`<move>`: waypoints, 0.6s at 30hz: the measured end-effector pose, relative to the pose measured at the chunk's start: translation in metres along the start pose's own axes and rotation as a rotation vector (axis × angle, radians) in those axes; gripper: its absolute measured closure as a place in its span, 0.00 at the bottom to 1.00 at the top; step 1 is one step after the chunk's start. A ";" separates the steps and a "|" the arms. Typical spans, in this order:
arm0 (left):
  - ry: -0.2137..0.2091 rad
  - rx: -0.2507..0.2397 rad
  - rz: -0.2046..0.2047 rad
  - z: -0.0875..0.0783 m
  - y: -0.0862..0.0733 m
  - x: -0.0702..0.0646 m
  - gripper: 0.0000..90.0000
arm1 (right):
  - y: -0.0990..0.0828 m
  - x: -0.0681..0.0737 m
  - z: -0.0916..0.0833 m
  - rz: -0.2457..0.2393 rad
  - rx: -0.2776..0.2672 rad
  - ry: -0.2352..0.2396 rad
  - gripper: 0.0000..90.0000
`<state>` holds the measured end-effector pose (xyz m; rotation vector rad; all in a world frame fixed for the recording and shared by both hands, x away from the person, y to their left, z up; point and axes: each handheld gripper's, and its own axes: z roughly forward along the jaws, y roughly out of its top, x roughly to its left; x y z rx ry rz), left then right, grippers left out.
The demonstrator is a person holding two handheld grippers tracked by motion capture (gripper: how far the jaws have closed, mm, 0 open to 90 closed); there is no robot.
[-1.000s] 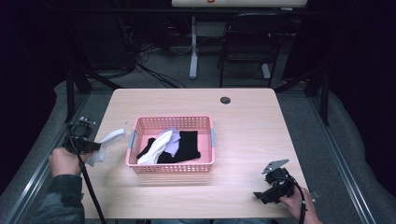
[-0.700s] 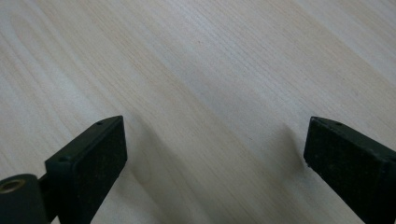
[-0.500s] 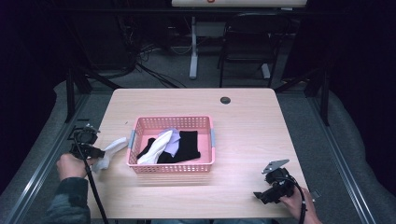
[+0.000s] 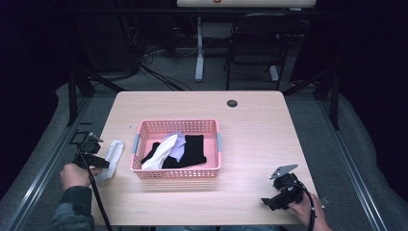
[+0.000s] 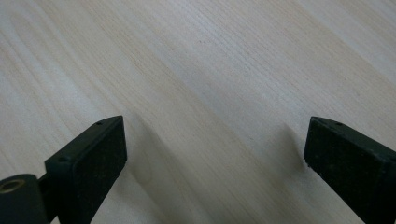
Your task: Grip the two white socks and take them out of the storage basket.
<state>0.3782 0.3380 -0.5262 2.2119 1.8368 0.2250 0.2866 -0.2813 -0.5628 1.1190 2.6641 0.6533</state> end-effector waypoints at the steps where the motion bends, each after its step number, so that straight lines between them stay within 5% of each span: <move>1: 0.000 0.000 0.000 0.000 0.000 0.000 0.70 | 0.000 0.000 0.000 0.001 0.000 0.000 0.06; 4: -0.009 -0.030 -0.031 -0.012 0.001 0.000 0.51 | 0.000 0.000 0.000 0.002 0.000 0.001 0.06; 9: -0.031 -0.060 -0.006 -0.035 0.005 -0.006 0.22 | 0.000 0.000 0.000 0.004 -0.004 0.005 0.06; 15: -0.016 -0.073 0.042 -0.062 0.013 -0.020 0.01 | 0.000 0.001 0.001 0.009 -0.011 0.012 0.06; 18: -0.016 -0.092 0.066 -0.073 0.017 -0.028 0.00 | 0.000 0.001 0.001 0.009 -0.011 0.013 0.06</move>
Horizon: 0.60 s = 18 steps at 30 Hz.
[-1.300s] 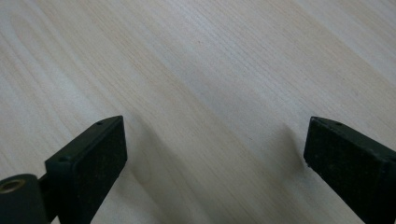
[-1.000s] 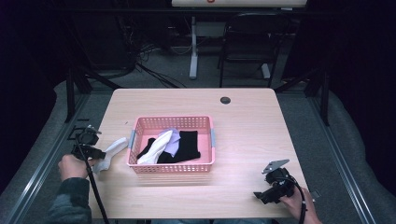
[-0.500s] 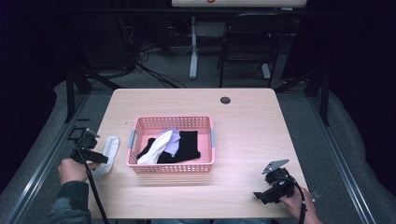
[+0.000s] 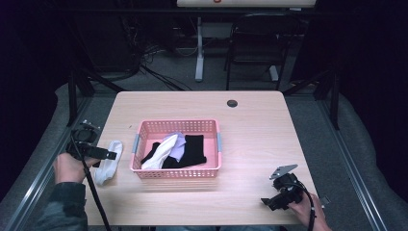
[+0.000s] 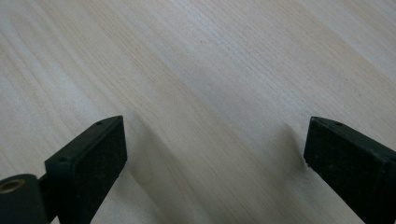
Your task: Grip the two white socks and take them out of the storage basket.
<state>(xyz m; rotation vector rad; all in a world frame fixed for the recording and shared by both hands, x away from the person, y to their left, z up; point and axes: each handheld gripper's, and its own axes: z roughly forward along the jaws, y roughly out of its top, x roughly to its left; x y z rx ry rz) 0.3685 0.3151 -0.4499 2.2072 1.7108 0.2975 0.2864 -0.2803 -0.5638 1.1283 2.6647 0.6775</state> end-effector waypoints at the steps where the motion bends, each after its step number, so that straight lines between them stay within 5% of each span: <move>1: 0.000 -0.011 0.006 -0.003 0.002 -0.003 0.00 | 0.000 0.000 0.000 -0.002 0.002 0.002 0.06; 7: 0.003 -0.047 0.053 -0.016 0.013 -0.019 0.00 | 0.001 0.000 0.000 -0.001 0.002 -0.002 0.06; 18: -0.005 -0.034 0.161 -0.018 0.034 -0.051 0.00 | 0.001 0.000 -0.001 -0.006 0.002 0.002 0.06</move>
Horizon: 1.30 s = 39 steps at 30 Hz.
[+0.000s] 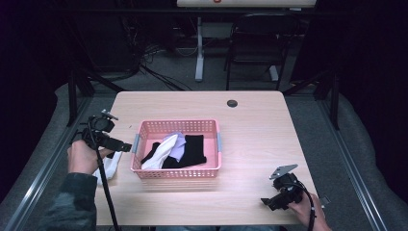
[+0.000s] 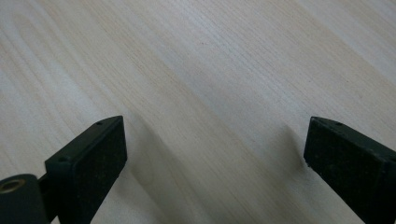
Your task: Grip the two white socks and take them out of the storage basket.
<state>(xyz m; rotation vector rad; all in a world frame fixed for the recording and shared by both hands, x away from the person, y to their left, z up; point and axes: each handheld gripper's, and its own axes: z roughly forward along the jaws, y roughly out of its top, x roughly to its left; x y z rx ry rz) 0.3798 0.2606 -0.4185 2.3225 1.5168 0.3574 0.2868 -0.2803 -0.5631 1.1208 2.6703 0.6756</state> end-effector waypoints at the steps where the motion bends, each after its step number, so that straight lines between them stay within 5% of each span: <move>1: -0.001 0.001 0.005 0.001 0.002 -0.002 0.00 | 0.000 0.000 0.000 -0.001 0.001 -0.003 0.06; 21: -0.079 -0.014 0.105 0.037 0.032 -0.045 0.00 | -0.002 -0.001 -0.002 0.001 -0.007 -0.007 0.06; 31: -0.111 0.061 0.150 0.076 0.037 -0.066 0.01 | -0.004 0.000 -0.004 0.008 -0.008 -0.008 0.06; 39: -0.120 0.121 0.148 0.098 0.033 -0.072 0.21 | -0.004 0.000 -0.003 0.004 -0.003 -0.010 0.06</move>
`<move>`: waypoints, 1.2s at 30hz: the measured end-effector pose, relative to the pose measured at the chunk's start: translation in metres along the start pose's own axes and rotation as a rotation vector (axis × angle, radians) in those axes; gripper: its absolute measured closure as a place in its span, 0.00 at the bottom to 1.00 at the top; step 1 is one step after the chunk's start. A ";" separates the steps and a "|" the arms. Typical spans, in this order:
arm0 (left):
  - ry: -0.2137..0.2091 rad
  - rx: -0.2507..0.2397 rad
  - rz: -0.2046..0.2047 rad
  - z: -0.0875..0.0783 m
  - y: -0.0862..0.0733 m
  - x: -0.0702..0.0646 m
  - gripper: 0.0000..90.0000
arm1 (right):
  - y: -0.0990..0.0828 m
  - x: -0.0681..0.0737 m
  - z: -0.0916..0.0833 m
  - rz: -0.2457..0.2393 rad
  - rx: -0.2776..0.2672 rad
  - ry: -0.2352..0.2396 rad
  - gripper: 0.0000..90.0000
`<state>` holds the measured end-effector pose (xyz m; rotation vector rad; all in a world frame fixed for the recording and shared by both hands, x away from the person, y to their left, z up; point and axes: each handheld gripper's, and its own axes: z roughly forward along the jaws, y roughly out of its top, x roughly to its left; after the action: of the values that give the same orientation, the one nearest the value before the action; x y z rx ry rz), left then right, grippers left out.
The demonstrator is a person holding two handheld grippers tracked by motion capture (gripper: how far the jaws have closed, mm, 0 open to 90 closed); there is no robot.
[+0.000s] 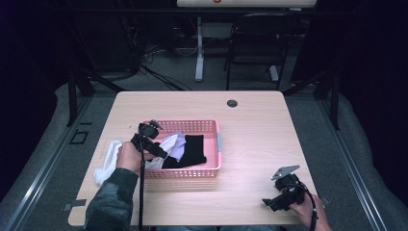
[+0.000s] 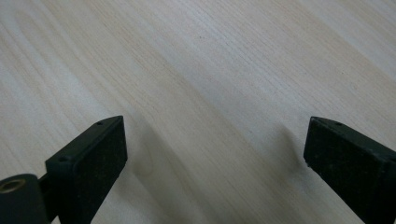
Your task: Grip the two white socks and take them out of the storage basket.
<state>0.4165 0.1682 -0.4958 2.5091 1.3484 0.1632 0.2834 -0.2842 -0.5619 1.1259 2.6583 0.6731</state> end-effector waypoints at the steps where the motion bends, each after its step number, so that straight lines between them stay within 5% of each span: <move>1: -0.010 0.010 0.008 0.003 0.000 -0.001 0.28 | 0.000 0.000 0.000 0.000 0.000 0.000 0.06; 10: 0.003 0.065 0.049 0.020 0.000 -0.007 0.62 | 0.000 0.000 0.000 -0.005 0.001 -0.007 0.06; 18: 0.020 0.051 0.058 0.017 -0.004 -0.004 0.94 | 0.000 0.000 0.000 -0.004 0.001 -0.005 0.06; 36: 0.064 -0.109 0.057 -0.032 -0.002 -0.003 0.95 | 0.001 0.001 0.001 -0.001 0.000 -0.006 0.06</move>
<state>0.4057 0.1732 -0.4662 2.4710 1.2567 0.3224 0.2835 -0.2830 -0.5623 1.1241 2.6542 0.6689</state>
